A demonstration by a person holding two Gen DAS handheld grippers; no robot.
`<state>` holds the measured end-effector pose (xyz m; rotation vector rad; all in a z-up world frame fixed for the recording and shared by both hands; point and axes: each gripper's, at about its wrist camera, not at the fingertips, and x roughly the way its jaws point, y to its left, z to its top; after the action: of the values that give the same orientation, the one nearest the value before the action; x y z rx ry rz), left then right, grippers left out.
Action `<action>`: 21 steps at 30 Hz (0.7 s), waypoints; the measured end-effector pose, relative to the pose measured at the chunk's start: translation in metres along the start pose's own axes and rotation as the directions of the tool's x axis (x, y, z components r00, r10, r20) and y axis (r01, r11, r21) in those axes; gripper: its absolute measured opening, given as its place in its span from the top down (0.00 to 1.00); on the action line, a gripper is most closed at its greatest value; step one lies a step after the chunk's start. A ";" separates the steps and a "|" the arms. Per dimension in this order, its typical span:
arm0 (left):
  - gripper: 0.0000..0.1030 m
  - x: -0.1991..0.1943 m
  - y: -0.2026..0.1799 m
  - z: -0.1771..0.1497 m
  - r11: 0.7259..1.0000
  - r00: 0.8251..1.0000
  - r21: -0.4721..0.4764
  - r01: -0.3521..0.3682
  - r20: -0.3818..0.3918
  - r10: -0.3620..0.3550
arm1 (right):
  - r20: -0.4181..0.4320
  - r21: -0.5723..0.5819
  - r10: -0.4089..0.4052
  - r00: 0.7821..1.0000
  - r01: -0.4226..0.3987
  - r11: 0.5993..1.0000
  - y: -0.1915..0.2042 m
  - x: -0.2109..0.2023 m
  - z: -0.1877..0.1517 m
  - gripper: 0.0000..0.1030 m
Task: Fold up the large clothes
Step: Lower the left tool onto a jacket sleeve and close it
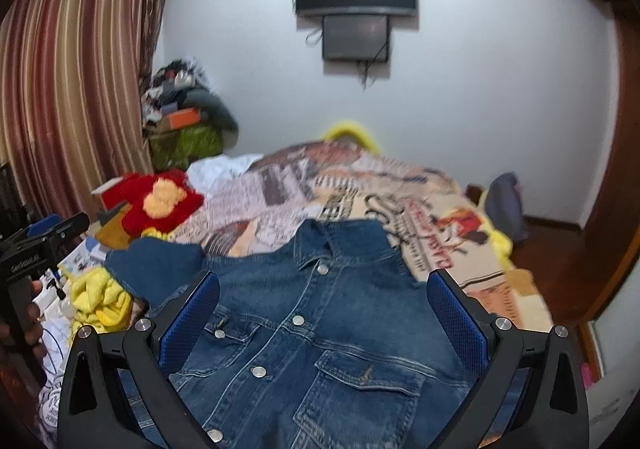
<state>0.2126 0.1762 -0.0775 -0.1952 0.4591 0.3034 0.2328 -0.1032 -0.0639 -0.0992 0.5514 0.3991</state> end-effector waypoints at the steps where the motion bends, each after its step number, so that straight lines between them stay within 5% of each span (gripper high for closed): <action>1: 0.00 0.009 0.006 -0.002 1.000 1.000 -0.005 -0.018 -0.015 0.018 | -0.023 0.004 0.013 1.000 -0.013 1.000 -0.002 0.013 0.000 0.00; 8: 0.00 0.075 0.066 -0.031 0.993 0.977 -0.053 -0.102 -0.191 0.091 | -0.207 0.050 0.044 0.977 -0.034 0.998 -0.018 0.098 -0.014 0.00; 14: 0.00 0.117 0.109 -0.068 0.983 0.933 -0.153 -0.097 -0.358 0.037 | -0.373 0.096 0.053 0.926 -0.018 0.995 -0.035 0.162 -0.042 0.00; 21: 0.11 0.151 0.147 -0.081 0.946 0.920 -0.313 -0.082 -0.389 -0.049 | -0.451 0.136 0.072 0.889 -0.011 0.991 -0.044 0.197 -0.063 0.00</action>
<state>0.2599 0.3303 -0.2353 -0.5826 0.8101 0.3574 0.3728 -0.0883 -0.2219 -0.0544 1.0461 0.3813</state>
